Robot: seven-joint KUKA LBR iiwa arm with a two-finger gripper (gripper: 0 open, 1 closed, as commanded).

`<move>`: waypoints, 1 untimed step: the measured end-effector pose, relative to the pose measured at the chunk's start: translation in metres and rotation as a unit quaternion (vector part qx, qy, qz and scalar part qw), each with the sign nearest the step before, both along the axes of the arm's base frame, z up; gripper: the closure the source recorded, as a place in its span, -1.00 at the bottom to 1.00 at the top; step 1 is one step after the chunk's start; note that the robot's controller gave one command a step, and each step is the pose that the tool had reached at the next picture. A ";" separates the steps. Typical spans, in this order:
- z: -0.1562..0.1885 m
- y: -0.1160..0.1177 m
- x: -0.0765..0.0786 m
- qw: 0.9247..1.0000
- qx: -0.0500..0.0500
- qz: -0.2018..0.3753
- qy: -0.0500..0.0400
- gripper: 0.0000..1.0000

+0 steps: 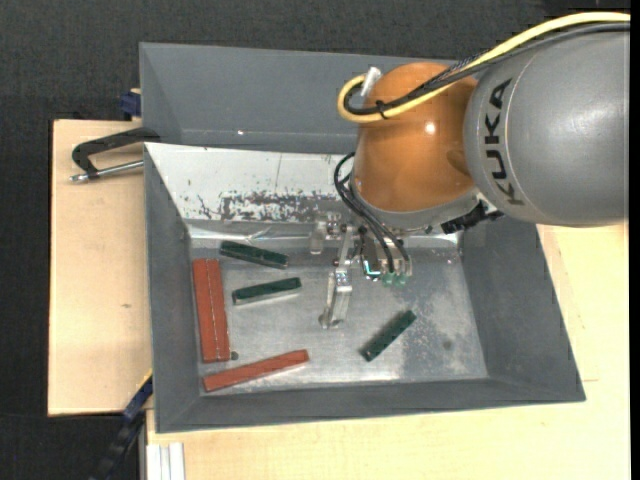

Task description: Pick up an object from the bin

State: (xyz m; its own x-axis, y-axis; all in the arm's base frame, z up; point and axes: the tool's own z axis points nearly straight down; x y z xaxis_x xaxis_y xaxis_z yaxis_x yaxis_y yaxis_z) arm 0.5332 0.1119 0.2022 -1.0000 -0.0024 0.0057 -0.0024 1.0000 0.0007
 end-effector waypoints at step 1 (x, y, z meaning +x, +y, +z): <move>0.004 0.000 0.002 1.000 0.001 -0.001 -0.004 -1.00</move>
Offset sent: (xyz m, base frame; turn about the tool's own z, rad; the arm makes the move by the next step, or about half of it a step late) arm -0.0056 0.0150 -0.1295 -0.1385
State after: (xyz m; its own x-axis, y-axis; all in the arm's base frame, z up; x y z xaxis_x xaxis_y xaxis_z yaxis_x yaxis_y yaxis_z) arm 0.5350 0.1114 0.2065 -1.0000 -0.0008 -0.0027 -0.0008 1.0000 0.0019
